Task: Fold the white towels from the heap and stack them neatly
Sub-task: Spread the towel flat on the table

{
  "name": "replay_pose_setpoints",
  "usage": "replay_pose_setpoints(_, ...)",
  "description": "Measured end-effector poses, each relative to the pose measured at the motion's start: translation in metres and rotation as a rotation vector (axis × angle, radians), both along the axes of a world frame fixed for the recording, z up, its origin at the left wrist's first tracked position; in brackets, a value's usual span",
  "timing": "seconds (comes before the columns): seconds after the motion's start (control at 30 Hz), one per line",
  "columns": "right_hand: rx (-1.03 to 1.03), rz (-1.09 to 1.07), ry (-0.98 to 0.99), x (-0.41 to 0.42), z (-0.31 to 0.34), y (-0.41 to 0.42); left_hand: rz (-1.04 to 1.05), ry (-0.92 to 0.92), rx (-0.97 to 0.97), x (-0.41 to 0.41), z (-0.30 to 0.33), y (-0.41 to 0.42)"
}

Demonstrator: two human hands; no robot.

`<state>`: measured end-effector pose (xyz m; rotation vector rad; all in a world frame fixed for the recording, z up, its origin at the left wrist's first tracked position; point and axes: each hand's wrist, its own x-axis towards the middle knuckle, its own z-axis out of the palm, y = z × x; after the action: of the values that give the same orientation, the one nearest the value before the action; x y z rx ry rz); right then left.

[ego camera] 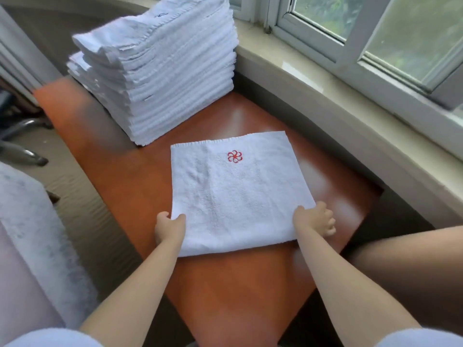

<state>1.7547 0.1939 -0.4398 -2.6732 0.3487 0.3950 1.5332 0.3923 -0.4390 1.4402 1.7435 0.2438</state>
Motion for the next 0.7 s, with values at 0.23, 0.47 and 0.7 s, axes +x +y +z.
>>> replay_pose_setpoints(0.23,0.195,-0.111,0.105,-0.025,0.008,-0.045,0.058,-0.199,-0.228,-0.051,0.009,-0.041)
replay_pose_setpoints(0.47,0.891,-0.213,-0.127,-0.039,0.066,-0.057,0.367,-0.792,-0.113,-0.061,0.075,-0.042)
replay_pose_setpoints(0.7,1.214,-0.278,-0.371,-0.048,0.160,-0.055,0.447,-0.983,0.369,-0.049,0.179,-0.049)
